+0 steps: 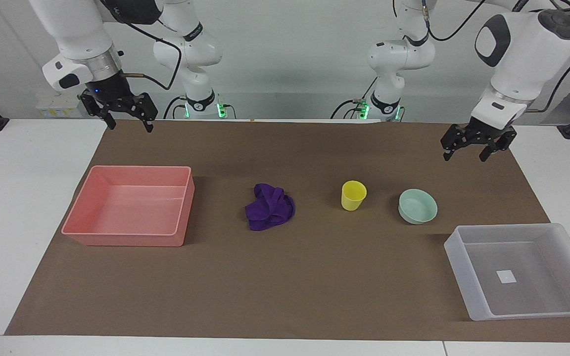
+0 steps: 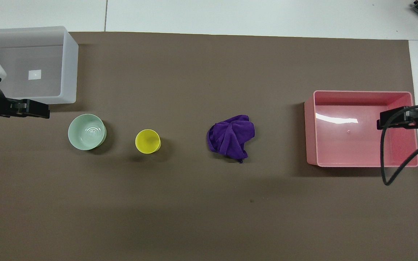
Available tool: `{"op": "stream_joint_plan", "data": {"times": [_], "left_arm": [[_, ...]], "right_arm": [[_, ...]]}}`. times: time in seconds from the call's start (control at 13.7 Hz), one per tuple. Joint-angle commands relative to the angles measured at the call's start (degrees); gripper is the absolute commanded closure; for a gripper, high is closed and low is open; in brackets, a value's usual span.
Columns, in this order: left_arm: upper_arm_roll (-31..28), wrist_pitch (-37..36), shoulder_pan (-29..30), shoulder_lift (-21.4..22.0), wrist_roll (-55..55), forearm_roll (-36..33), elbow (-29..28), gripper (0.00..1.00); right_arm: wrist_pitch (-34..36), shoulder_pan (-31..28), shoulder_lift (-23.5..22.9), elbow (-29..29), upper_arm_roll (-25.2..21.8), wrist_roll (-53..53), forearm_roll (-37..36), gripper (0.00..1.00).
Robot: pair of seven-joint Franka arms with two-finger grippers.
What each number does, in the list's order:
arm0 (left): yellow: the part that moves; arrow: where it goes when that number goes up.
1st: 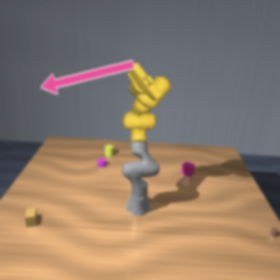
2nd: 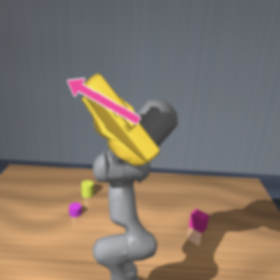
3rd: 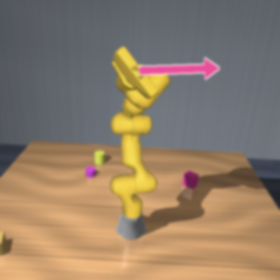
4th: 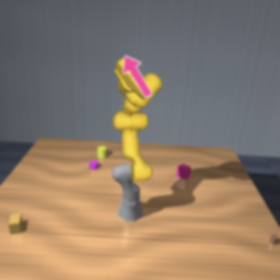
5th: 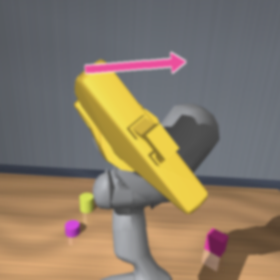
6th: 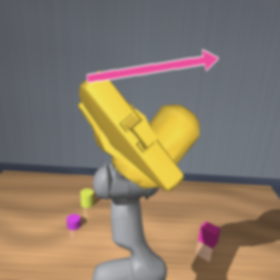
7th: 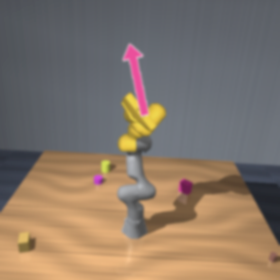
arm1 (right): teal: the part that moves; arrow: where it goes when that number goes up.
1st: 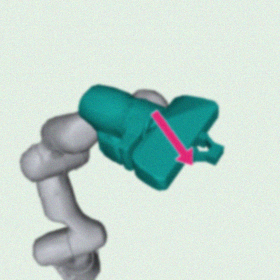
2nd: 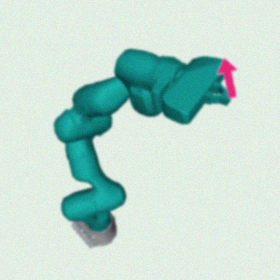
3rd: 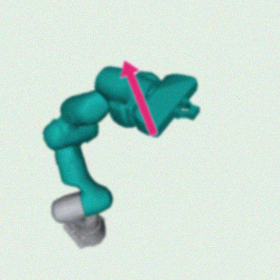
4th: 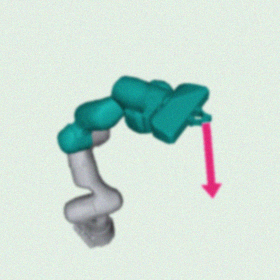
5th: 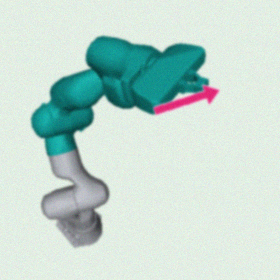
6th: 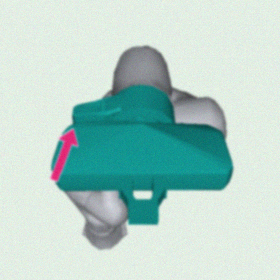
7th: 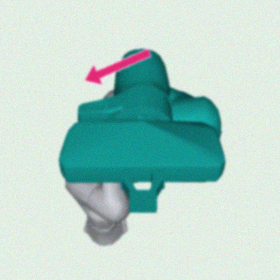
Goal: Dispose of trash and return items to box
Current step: 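Reach the left gripper to the green bowl while the right gripper moves out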
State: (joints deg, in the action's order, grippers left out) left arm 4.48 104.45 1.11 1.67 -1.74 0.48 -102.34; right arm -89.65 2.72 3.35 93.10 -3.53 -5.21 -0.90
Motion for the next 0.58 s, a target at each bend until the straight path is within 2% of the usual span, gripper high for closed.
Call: {"op": "stream_joint_plan", "data": {"times": [0.0,0.29,0.51], "left_arm": [[0.18,8.11,0.83,1.85,-0.46,0.83,-8.56,0.0],[0.26,18.93,1.62,-0.43,-0.37,0.83,-16.39,0.0],[0.17,24.64,1.71,-3.07,-0.54,0.83,-19.38,0.0]], "right_arm": [[0.35,0.0,1.57,1.56,0.19,-0.41,0.2,0.0],[-0.17,0.26,1.66,2.17,0.19,-1.03,0.38,0.0],[-3.69,1.49,2.01,4.19,0.28,-2.26,0.64,0.0]]}}
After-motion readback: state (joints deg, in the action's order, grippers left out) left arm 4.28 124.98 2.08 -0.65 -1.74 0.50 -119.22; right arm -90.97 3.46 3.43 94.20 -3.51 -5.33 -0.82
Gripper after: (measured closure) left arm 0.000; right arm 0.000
